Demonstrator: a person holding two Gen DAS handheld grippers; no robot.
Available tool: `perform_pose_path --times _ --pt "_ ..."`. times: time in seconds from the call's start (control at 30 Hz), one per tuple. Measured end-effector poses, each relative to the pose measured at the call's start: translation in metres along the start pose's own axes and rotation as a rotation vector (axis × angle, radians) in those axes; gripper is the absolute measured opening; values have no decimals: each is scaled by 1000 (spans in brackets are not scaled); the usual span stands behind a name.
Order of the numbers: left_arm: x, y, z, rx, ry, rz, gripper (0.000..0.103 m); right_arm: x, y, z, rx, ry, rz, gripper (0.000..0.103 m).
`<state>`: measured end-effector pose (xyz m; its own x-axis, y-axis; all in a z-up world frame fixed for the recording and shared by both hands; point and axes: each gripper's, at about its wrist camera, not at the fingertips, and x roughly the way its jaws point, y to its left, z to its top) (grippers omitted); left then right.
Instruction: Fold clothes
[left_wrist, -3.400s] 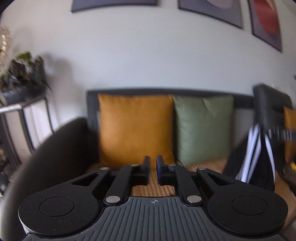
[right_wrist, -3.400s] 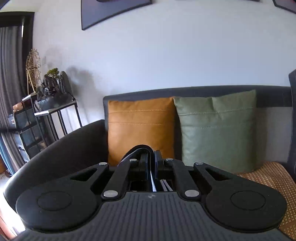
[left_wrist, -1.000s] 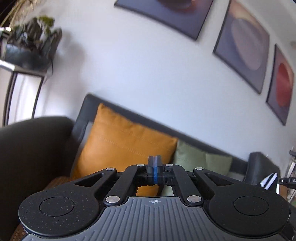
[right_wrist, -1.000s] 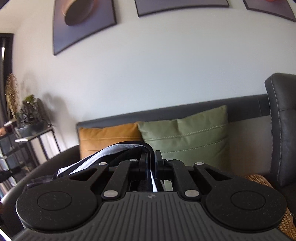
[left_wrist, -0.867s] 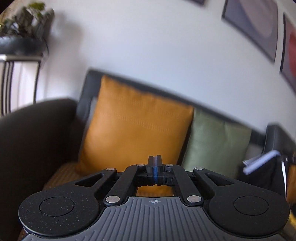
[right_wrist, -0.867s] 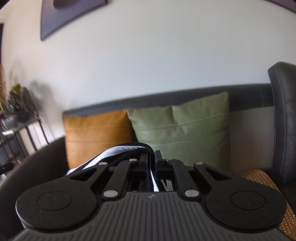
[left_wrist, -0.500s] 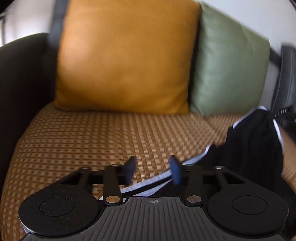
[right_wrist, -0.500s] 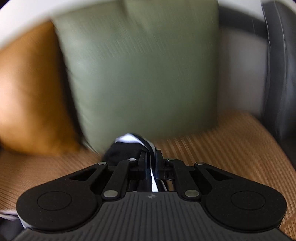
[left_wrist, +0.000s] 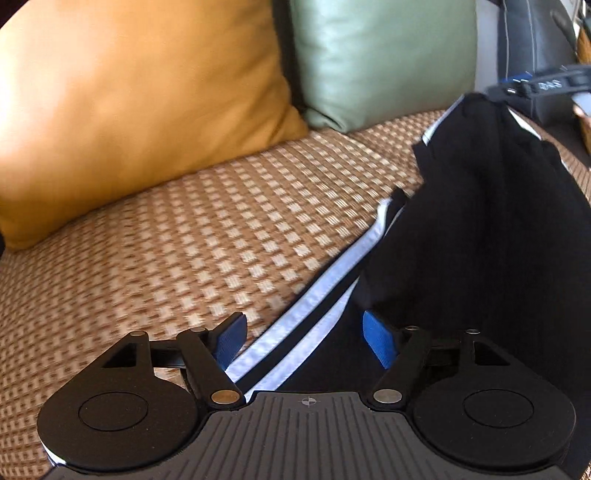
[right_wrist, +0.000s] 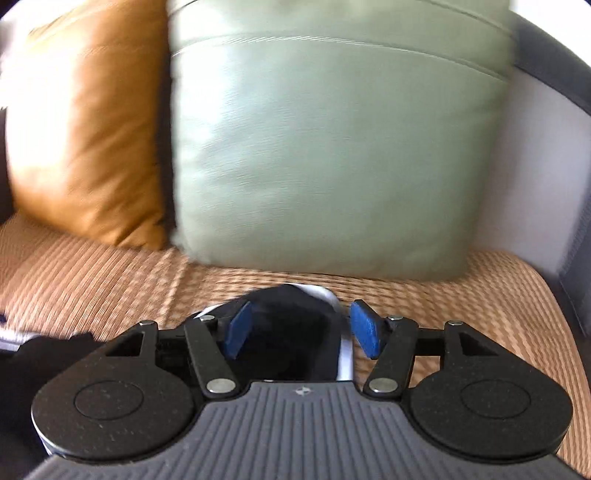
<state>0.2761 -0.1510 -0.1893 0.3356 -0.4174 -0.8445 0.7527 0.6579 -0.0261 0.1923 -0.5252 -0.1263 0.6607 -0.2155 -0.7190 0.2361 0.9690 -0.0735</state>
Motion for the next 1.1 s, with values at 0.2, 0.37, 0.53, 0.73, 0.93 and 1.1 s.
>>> perform_pose_path --times 0.2,0.37,0.53,0.73,0.93,1.1 --pt "1 -7 -4 37 -16 -30 67 47 51 12 -213 41 22 70" --pt "2 -15 -5 99 -31 -63 30 84 76 9 -386 165 53 70" --pt "0 -17 -8 105 -63 -29 12 99 69 3 -355 314 126 58" --pt "-17 -9 -4 39 -165 87 9 71 76 2 -377 277 159 12" --pt "-38 18 24 -76 -307 264 9 23 72 42 -236 -86 112 10" --pt "-24 36 56 -136 -370 426 9 24 91 56 -174 -255 14 10"
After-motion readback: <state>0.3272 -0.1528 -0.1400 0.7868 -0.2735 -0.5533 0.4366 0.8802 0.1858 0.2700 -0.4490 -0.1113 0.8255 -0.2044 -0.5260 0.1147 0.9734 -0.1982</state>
